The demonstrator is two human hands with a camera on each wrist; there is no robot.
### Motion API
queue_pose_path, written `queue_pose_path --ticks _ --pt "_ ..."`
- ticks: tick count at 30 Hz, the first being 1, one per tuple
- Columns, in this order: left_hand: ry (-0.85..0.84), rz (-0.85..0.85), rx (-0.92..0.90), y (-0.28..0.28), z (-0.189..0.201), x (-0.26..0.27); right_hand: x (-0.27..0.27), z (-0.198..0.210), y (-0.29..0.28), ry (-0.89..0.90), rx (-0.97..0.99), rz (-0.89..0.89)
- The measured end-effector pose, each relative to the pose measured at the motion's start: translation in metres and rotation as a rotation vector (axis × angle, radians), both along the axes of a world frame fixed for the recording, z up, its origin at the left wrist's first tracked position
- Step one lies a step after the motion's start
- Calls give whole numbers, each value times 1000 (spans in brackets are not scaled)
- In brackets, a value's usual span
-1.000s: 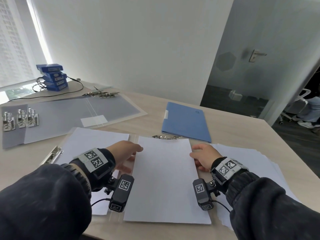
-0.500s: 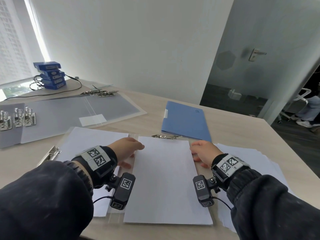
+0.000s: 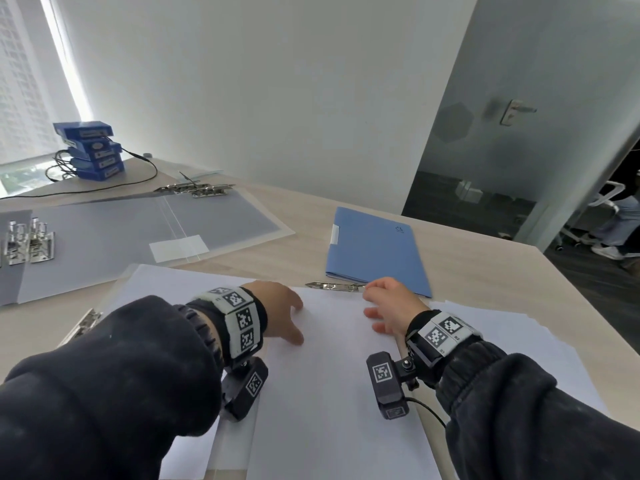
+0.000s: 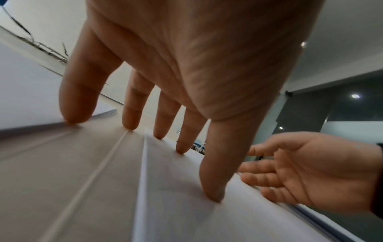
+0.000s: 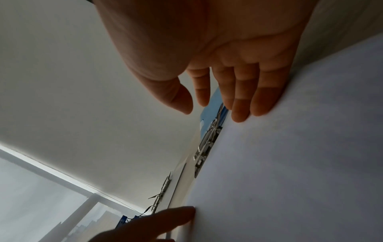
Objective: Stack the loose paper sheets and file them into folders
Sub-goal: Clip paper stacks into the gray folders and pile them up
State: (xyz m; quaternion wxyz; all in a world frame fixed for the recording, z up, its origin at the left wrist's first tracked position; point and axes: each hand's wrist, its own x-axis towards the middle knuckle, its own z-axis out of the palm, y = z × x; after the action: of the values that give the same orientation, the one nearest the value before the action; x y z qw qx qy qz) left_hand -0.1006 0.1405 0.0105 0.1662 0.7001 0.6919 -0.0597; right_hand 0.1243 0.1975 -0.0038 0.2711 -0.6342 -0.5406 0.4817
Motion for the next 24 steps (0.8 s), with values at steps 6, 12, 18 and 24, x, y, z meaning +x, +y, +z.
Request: queue_pose_path --ticks 6,12,18,24 --pt "73 -50 -2 -2 4 5 -16 3 10 -16 66 -3" --pt "74 -53 3 -3 5 3 -36 12 12 -298 231 256" --pt "83 -69 9 -2 4 2 -57 23 5 -708 249 562" --pt "111 -96 0 -1 4 4 -66 21 1 -986 245 681"
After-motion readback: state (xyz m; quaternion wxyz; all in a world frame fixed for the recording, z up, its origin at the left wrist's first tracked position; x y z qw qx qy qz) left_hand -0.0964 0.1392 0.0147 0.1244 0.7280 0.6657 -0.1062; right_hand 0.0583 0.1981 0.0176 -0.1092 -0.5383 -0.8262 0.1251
